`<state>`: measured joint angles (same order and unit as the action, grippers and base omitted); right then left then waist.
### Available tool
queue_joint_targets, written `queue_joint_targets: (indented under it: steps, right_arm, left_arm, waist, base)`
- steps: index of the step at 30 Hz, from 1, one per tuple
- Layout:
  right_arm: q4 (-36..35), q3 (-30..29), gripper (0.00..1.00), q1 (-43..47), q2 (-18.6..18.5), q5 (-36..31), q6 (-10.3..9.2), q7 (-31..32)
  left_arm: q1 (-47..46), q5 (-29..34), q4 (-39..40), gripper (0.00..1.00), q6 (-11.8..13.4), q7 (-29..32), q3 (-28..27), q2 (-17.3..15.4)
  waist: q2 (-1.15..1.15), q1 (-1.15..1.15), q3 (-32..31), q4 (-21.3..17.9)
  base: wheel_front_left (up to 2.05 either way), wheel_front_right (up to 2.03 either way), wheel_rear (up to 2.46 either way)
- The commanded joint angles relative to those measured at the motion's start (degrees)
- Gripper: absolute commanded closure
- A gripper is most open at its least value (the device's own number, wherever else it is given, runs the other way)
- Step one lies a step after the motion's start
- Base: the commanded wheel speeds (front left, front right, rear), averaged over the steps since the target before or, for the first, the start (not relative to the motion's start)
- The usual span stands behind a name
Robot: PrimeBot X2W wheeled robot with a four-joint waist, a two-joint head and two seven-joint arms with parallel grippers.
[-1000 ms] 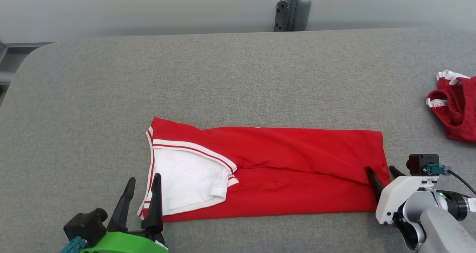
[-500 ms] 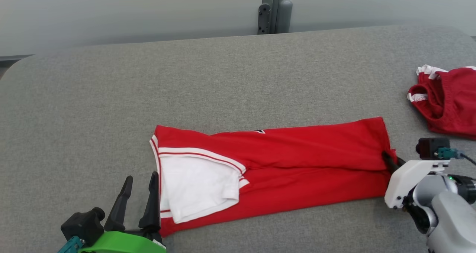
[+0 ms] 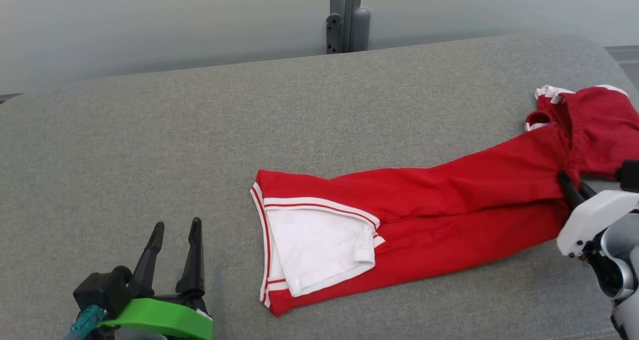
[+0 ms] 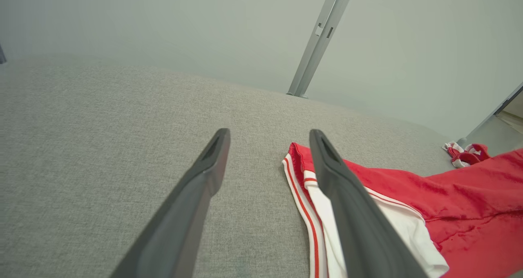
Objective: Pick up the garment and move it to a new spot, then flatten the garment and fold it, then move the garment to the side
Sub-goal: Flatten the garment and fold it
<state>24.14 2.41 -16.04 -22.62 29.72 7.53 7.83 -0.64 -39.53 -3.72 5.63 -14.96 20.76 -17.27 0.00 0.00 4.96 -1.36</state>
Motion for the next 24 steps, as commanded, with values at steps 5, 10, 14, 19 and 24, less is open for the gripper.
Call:
queue_joint_targets:
  steps: [5,10,14,19,24]
  right_arm:
    - [-9.9,3.9,1.0,2.6,2.2,2.8,-0.07,3.7]
    - [-18.4,8.6,1.0,3.9,4.4,5.2,-0.06,7.0]
    - [-22.1,12.7,1.0,4.4,7.2,7.1,-0.05,8.8]
    - [-21.2,16.1,1.0,3.8,10.9,7.6,-0.05,9.0]
    - [-15.1,17.3,1.0,2.1,15.3,7.8,-0.04,7.2]
  left_arm:
    - [-0.7,2.0,-1.1,0.0,-0.4,-0.2,-1.3,0.8]
    - [0.1,4.7,-2.5,0.0,-0.6,-0.2,-2.1,1.3]
    - [1.0,6.6,-3.5,0.0,-1.0,-0.2,-3.1,2.1]
    - [1.5,7.6,-4.4,0.0,-2.1,-0.2,-3.7,3.3]
    - [1.8,8.4,-5.1,0.0,-3.1,-0.2,-4.0,4.3]
  waist:
    - [0.0,0.0,-1.5,1.1]
    - [0.0,0.0,-2.8,3.5]
    - [0.0,0.0,-3.8,6.2]
    - [0.0,0.0,-4.3,9.9]
    - [0.0,0.0,-4.2,13.4]
  base:
    - [0.0,0.0,0.0]
    - [0.0,0.0,0.0]
    - [0.0,0.0,0.0]
    - [0.0,0.0,0.0]
    - [0.0,0.0,0.0]
